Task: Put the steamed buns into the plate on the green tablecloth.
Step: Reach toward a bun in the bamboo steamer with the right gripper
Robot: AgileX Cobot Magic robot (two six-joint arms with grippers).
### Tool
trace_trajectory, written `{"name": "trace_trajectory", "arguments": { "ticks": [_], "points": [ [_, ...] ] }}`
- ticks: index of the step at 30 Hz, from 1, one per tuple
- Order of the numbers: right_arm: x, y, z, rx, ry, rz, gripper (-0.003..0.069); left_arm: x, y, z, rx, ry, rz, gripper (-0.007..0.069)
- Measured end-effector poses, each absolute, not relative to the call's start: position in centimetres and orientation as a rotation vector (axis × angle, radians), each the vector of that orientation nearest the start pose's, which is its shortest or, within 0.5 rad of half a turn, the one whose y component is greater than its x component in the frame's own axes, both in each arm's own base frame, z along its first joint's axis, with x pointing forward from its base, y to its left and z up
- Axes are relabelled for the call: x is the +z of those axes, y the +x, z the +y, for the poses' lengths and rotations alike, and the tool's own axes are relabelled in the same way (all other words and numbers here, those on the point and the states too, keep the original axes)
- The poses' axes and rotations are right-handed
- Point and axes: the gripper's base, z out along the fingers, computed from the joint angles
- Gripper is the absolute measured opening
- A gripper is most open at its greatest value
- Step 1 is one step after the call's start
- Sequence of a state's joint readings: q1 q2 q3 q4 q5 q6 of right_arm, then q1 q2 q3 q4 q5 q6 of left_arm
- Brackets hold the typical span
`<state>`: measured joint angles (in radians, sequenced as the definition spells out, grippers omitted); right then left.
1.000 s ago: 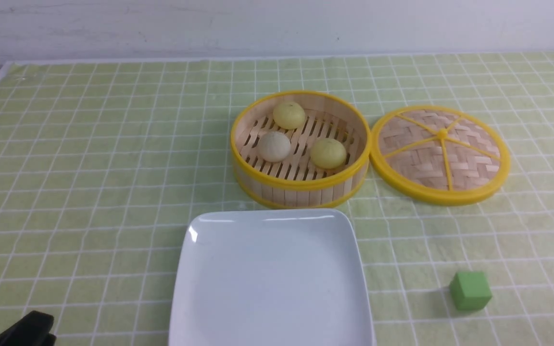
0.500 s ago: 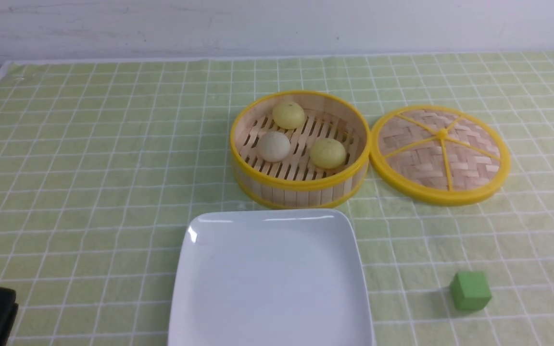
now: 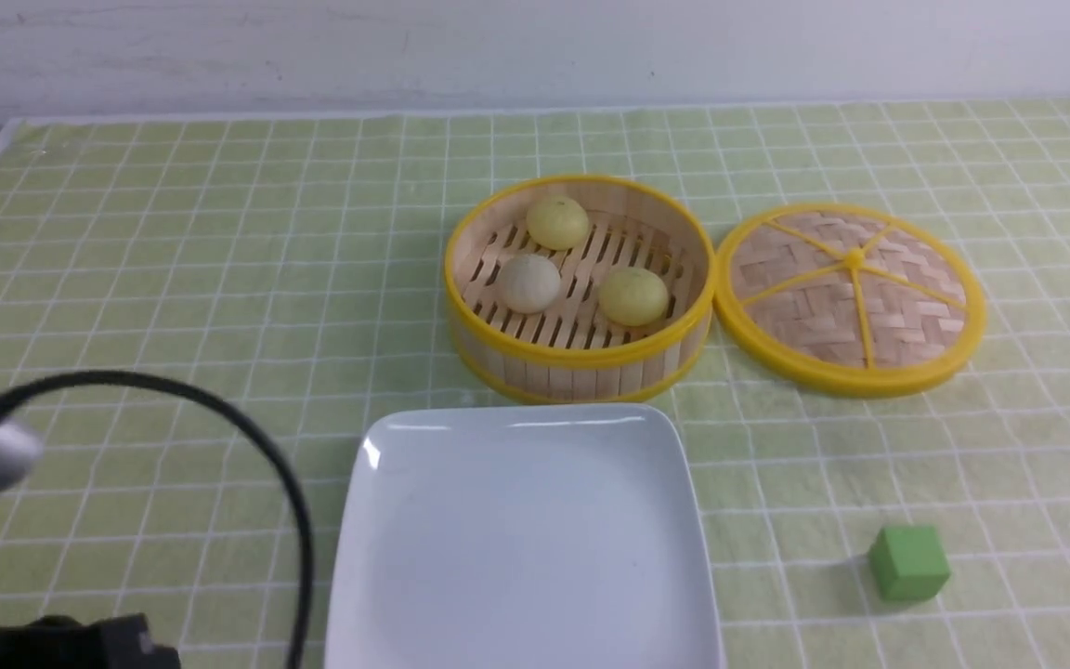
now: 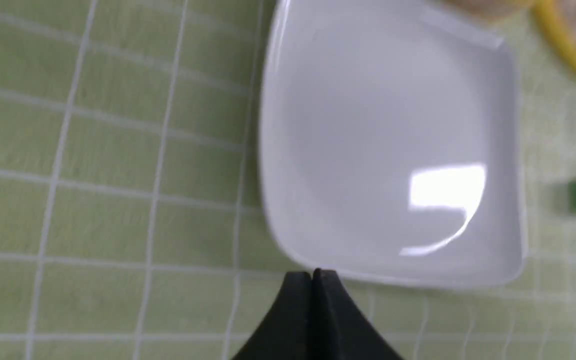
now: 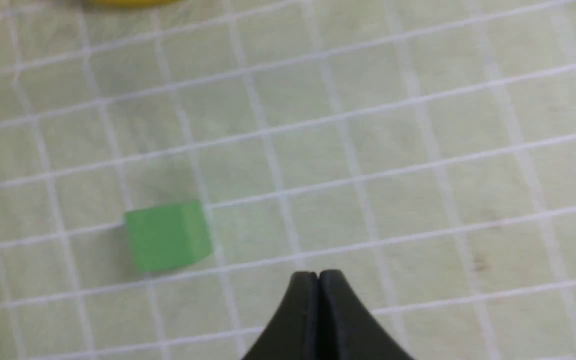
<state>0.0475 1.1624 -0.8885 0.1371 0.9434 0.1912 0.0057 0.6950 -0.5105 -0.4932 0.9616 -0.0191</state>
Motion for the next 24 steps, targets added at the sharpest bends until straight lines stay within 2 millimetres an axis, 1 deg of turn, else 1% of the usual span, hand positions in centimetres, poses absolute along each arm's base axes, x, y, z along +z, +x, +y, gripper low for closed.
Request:
{"name": "trace_trajectory", "arguments": {
  "ticks": [1, 2, 3, 4, 5, 6, 8, 9, 10, 11, 12, 13, 16, 17, 18, 19, 20, 21, 22, 23, 24],
  "points": [
    [28.4, 22.4, 3.0, 0.321, 0.190, 2.734, 0.0008, 25.8, 11.6, -3.5, -0.615, -0.183, 2.630, 0.0002],
    [27.9, 23.2, 3.8, 0.369, 0.143, 2.760, 0.0015, 25.7, 12.6, -3.6, -0.614, -0.141, 2.666, 0.0002],
    [27.9, 23.5, 4.1, 0.392, 0.116, 2.757, 0.0019, 25.7, 12.7, -3.6, -0.616, -0.144, 2.672, 0.0002],
    [27.4, 24.9, 5.8, 0.467, 0.020, 2.776, 0.0043, 25.6, 14.2, -3.7, -0.624, -0.099, 2.705, 0.0002],
    [27.5, 25.0, 5.9, 0.475, 0.007, 2.768, 0.0046, 25.6, 14.3, -3.7, -0.627, -0.090, 2.704, 0.0002],
    [27.5, 26.3, 7.5, 0.519, -0.074, 2.763, 0.0081, 25.6, 15.3, -3.8, -0.635, -0.068, 2.710, 0.0002],
    [27.4, 27.9, 9.4, 0.543, -0.151, 2.754, 0.0128, 25.7, 16.1, -3.8, -0.635, -0.064, 2.706, 0.0002],
    [27.6, 28.8, 10.6, 0.555, -0.202, 2.736, 0.0163, 25.7, 16.5, -3.7, -0.631, -0.068, 2.697, 0.0002],
    [27.3, 29.3, 11.4, 0.557, -0.238, 2.738, 0.0181, 25.7, 16.6, -3.7, -0.628, -0.071, 2.693, 0.0002],
    [27.3, 30.3, 12.8, 0.558, -0.299, 2.717, 0.0226, 25.8, 16.8, -3.7, -0.620, -0.076, 2.681, 0.0003],
    [26.9, 31.0, 13.7, 0.554, -0.336, 2.717, 0.0252, 25.8, 17.0, -3.6, -0.614, -0.079, 2.669, 0.0005],
    [27.1, 31.2, 14.0, 0.552, -0.356, 2.705, 0.0265, 25.8, 17.0, -3.6, -0.613, -0.079, 2.665, 0.0006],
    [26.4, 34.0, 16.8, 0.492, -0.472, 2.648, 0.0360, 25.9, 17.2, -3.5, -0.588, -0.076, 2.649, 0.0024],
    [26.6, 34.3, 16.9, 0.490, -0.475, 2.636, 0.0369, 25.9, 17.2, -3.5, -0.586, -0.075, 2.649, 0.0025],
    [26.5, 35.7, 17.6, 0.470, -0.486, 2.598, 0.0394, 25.9, 17.2, -3.4, -0.578, -0.070, 2.650, 0.0036],
    [26.1, 36.7, 17.9, 0.462, -0.483, 2.583, 0.0405, 25.9, 17.2, -3.4, -0.577, -0.069, 2.650, 0.0044],
    [26.1, 37.1, 18.1, 0.456, -0.482, 2.569, 0.0411, 25.9, 17.2, -3.4, -0.576, -0.069, 2.650, 0.0048],
    [25.7, 39.1, 18.7, 0.434, -0.482, 2.524, 0.0421, 25.9, 17.2, -3.4, -0.575, -0.069, 2.648, 0.0064],
    [25.1, 40.3, 19.1, 0.418, -0.487, 2.509, 0.0423, 25.9, 17.2, -3.4, -0.574, -0.070, 2.646, 0.0081],
    [24.4, 41.0, 19.4, 0.410, -0.490, 2.512, 0.0424, 25.9, 17.2, -3.4, -0.574, -0.072, 2.645, 0.0090],
    [24.5, 41.3, 19.5, 0.407, -0.492, 2.502, 0.0424, 25.9, 17.2, -3.4, -0.574, -0.072, 2.645, 0.0092]
  ]
}}
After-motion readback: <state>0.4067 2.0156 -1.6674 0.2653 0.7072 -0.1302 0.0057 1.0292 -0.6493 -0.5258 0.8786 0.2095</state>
